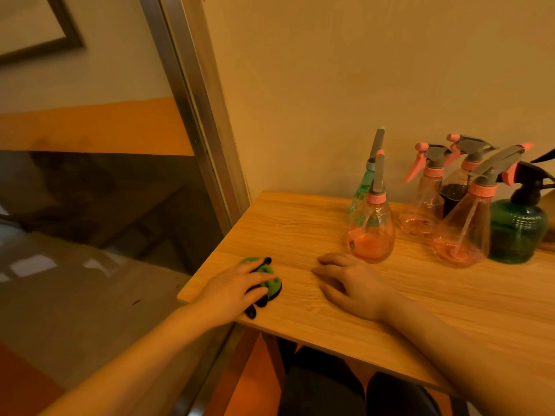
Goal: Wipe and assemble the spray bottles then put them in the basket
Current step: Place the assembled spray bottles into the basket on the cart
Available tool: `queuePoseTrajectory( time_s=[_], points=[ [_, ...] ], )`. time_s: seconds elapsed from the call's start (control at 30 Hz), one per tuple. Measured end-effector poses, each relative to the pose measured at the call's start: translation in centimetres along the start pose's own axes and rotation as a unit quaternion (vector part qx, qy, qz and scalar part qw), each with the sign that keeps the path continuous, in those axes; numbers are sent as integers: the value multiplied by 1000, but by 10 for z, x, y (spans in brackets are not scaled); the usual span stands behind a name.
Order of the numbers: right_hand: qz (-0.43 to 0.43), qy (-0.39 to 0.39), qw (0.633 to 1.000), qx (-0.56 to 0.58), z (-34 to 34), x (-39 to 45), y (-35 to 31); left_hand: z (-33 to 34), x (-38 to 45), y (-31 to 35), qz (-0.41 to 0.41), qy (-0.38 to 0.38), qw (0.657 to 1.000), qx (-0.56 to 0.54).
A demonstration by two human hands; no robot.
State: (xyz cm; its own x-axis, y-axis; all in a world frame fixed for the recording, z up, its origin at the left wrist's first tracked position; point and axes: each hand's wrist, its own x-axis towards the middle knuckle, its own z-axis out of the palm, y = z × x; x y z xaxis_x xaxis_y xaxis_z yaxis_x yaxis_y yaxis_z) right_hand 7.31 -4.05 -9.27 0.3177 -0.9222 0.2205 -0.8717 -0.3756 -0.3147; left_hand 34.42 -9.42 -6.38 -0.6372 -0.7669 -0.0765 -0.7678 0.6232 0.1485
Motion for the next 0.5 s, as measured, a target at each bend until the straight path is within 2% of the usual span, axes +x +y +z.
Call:
queuePoseTrajectory(
  time_s=[0.13, 0.5],
  points=[
    [4, -3, 1000, -2, -2, -2, -2, 5, -19, 18, 28, -9, 1000, -8],
    [4, 43, 999, 2, -2, -7, 0, -7, 19, -16, -31, 9, 999, -24]
  ],
)
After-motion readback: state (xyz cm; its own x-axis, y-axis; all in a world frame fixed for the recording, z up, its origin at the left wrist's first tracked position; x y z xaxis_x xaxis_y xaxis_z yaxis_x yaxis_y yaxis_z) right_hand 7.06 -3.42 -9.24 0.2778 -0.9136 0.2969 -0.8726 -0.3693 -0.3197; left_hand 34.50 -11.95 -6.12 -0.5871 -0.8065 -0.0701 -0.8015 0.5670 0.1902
